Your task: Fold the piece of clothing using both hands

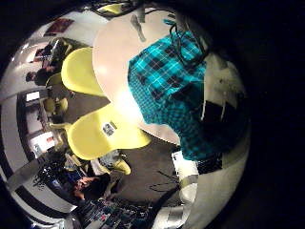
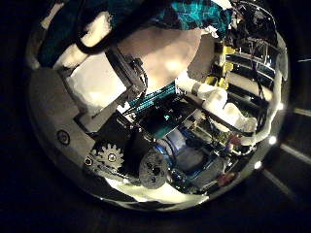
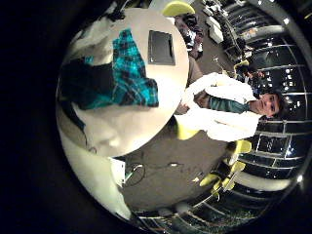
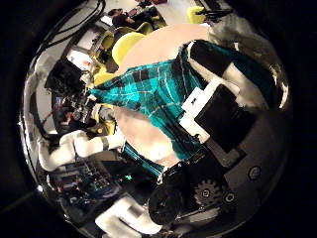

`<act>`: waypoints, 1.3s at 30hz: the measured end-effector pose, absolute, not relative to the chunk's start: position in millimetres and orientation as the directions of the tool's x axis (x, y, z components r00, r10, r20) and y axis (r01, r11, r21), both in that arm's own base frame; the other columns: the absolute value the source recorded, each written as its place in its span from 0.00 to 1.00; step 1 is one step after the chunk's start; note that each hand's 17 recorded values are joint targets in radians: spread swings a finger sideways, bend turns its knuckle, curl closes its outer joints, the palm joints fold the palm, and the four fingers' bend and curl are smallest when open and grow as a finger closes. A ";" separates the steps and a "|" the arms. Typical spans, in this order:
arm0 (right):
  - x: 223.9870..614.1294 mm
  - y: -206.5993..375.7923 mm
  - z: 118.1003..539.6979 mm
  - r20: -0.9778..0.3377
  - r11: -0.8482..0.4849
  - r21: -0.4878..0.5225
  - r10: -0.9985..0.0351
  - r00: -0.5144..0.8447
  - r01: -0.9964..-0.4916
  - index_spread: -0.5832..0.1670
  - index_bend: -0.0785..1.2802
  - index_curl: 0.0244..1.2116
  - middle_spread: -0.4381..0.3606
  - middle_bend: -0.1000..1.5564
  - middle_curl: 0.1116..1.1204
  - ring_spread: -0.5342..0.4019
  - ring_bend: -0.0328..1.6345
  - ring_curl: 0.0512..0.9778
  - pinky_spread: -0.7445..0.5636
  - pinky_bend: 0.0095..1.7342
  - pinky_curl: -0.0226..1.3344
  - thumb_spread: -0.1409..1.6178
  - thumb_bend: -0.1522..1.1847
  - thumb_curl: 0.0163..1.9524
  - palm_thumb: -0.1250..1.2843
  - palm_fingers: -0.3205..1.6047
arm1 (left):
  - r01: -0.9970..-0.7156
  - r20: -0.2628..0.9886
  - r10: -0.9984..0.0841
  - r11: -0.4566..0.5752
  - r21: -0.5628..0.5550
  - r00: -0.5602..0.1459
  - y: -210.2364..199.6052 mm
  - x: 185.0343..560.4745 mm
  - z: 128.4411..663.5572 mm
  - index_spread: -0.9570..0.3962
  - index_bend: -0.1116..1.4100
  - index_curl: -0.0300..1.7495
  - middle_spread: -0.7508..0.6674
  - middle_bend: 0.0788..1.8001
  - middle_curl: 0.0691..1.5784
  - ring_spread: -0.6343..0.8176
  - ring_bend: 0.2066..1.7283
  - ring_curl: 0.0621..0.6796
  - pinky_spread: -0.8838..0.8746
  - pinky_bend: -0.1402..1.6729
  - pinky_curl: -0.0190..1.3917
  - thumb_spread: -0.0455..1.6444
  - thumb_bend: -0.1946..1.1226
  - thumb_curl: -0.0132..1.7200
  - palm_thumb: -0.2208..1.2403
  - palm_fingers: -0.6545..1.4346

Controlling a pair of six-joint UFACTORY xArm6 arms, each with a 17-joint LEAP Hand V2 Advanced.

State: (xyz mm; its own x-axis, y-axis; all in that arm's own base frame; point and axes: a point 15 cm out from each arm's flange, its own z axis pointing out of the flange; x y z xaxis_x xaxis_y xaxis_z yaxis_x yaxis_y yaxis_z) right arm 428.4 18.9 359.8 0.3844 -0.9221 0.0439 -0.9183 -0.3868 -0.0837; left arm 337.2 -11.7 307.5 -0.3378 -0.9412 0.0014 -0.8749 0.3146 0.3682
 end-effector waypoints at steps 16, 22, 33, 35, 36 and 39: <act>589.5 48.4 225.4 0.005 -0.360 0.032 -0.933 0.360 -0.932 0.37 0.85 0.80 0.33 0.87 0.78 0.31 0.88 0.81 0.44 0.78 0.66 0.73 0.09 0.37 0.73 0.58 | -0.884 0.011 -0.972 0.217 0.414 -0.234 19.5 446.3 203.5 0.33 0.19 0.88 0.03 0.41 0.72 0.11 0.73 0.74 0.13 0.64 0.56 0.67 0.13 0.30 0.61 0.69; 622.0 22.3 232.6 0.033 -0.308 -0.085 -0.951 0.307 -0.947 0.30 0.48 0.67 0.27 0.69 0.65 0.29 0.86 0.74 0.31 0.73 0.61 0.75 0.09 0.31 0.65 0.30 | -0.908 0.000 -0.981 0.180 0.378 -0.194 32.5 463.5 201.3 0.35 0.14 0.79 0.10 0.24 0.65 0.11 0.67 0.72 0.14 0.62 0.58 0.67 0.13 0.28 0.57 0.47; 618.1 -49.5 302.9 -0.018 -0.208 -0.210 -0.976 0.216 -0.955 0.20 0.26 0.40 0.28 0.38 0.36 0.61 0.57 0.44 0.81 0.51 0.45 0.73 0.08 0.22 0.43 0.18 | -0.963 0.010 -0.994 0.110 0.246 -0.111 55.1 485.3 241.9 0.51 0.17 0.57 0.38 0.09 0.51 0.23 0.61 0.65 0.24 0.56 0.57 0.68 0.13 0.26 0.51 0.35; 611.0 -63.8 314.8 -0.018 -0.190 -0.213 -0.980 0.198 -0.959 0.22 0.23 0.37 0.29 0.37 0.34 0.59 0.57 0.42 0.84 0.49 0.42 0.73 0.09 0.21 0.42 0.21 | -0.966 0.010 -0.993 0.115 0.230 -0.115 56.1 480.8 253.5 0.55 0.19 0.53 0.45 0.08 0.48 0.30 0.55 0.61 0.29 0.51 0.56 0.68 0.13 0.26 0.51 0.33; 605.9 -68.4 317.6 -0.021 -0.186 -0.204 -0.981 0.195 -0.961 0.23 0.22 0.36 0.29 0.37 0.34 0.59 0.58 0.42 0.84 0.49 0.42 0.73 0.09 0.21 0.41 0.22 | -0.967 0.011 -0.993 0.119 0.227 -0.119 55.7 476.8 257.5 0.56 0.19 0.52 0.46 0.08 0.47 0.30 0.54 0.60 0.30 0.50 0.55 0.68 0.13 0.26 0.51 0.33; 584.8 -80.6 315.6 -0.042 -0.186 -0.142 -0.980 0.193 -0.972 0.26 0.20 0.35 0.28 0.36 0.32 0.57 0.57 0.40 0.86 0.46 0.40 0.73 0.09 0.20 0.39 0.24 | -0.969 0.027 -0.991 0.136 0.206 -0.133 49.2 462.3 271.4 0.60 0.19 0.48 0.52 0.08 0.43 0.34 0.51 0.56 0.36 0.46 0.53 0.68 0.13 0.25 0.50 0.34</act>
State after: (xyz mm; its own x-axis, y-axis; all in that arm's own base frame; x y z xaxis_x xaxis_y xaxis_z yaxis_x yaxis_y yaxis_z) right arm 584.8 -80.6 315.6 0.1932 -0.9803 -0.0418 -0.9724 -0.1856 -0.1415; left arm 462.3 49.2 271.4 -0.1330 -0.9907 0.0271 -0.9691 0.1357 0.2059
